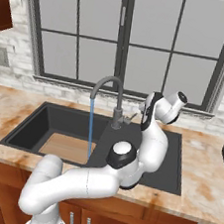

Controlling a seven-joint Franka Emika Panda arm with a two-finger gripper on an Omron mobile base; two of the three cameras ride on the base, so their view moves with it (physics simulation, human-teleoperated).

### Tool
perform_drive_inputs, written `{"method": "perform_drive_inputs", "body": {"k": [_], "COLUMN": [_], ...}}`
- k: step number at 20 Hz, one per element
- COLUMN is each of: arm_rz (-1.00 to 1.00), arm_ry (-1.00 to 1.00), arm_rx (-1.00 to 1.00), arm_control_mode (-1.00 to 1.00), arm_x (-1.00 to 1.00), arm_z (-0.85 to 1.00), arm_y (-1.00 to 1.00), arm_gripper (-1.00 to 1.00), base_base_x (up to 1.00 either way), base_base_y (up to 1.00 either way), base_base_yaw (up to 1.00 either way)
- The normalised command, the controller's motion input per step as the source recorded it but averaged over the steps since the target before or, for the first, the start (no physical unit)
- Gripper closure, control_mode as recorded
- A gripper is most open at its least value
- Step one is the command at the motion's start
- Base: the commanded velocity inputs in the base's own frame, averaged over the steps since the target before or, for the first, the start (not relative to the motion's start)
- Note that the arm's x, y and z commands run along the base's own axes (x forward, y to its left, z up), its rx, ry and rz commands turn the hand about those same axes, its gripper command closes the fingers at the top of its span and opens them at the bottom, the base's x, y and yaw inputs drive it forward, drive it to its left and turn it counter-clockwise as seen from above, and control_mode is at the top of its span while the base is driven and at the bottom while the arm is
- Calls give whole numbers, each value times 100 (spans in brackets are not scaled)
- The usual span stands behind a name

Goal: Turn on the sink faucet with hot water and rinse the cutting board for ten seconds, then turn off the faucet. Push the cutting board to reach the water if necessary.

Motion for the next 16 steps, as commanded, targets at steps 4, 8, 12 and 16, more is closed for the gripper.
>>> {"method": "perform_drive_inputs", "body": {"k": [4,8,12,16], "arm_rz": [0,0,0,0], "arm_ry": [0,0,0,0], "arm_rx": [0,0,0,0], "arm_control_mode": [-100,-100,-100,-100], "arm_x": [0,0,0,0], "arm_z": [0,0,0,0], "arm_y": [0,0,0,0], "arm_gripper": [-100,-100,-100,-100], "base_base_x": [0,0,0,0], "base_base_y": [0,0,0,0], "base_base_yaw": [0,0,0,0]}}
